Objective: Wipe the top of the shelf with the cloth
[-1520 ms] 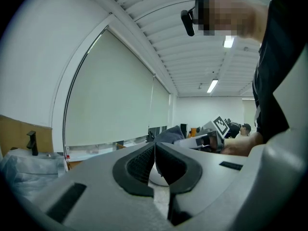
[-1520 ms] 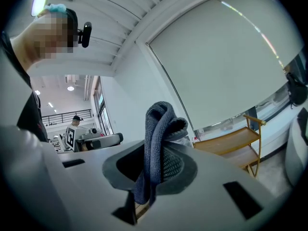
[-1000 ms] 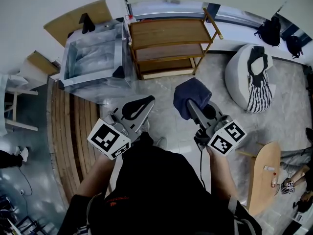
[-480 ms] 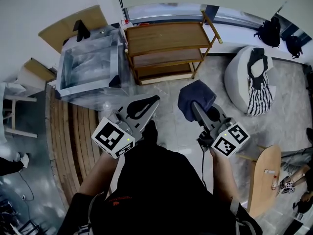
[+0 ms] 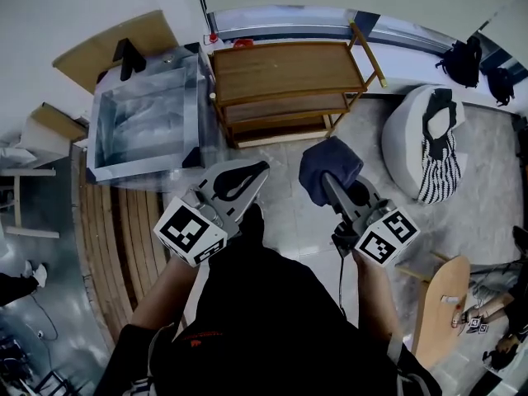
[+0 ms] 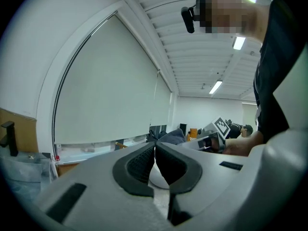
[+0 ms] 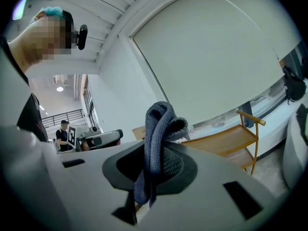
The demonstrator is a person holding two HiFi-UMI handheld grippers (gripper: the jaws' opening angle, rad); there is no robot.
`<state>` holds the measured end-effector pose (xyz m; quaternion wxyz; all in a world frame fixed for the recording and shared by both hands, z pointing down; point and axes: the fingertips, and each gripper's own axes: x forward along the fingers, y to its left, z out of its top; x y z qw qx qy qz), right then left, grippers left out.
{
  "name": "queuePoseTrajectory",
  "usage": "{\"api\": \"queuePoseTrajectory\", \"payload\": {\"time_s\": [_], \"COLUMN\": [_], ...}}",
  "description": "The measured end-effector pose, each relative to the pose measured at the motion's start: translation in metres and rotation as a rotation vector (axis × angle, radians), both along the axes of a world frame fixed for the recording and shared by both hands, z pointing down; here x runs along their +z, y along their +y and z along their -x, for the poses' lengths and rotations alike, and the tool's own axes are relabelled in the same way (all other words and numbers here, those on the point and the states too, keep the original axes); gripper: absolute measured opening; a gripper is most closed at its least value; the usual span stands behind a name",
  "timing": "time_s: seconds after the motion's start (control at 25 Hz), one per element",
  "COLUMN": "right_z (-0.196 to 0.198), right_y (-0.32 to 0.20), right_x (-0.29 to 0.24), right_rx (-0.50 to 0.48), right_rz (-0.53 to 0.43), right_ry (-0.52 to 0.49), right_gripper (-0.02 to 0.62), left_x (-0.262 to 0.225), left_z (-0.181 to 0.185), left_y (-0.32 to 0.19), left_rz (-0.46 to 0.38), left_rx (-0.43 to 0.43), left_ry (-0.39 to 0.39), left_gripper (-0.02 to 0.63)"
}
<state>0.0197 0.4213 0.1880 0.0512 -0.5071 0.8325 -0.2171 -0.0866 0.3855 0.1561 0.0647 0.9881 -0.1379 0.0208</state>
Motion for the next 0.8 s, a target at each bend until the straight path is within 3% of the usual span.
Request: {"api": "queuePoseTrajectory", "payload": {"time_s": [0.8], "right_z": [0.006], "right_y": [-0.216], "right_x": [0.023], "right_rx": [-0.037], "right_rz": [0.113], "right_ry": [0.004], "right_gripper": [0.049], "left_x": [0.032], "left_z": [-0.006], "left_y": [-0.194], "left_rz": [0.108], "left_rx": [0.005], "left_ry": [-0.049], "left_gripper": [0.026]}}
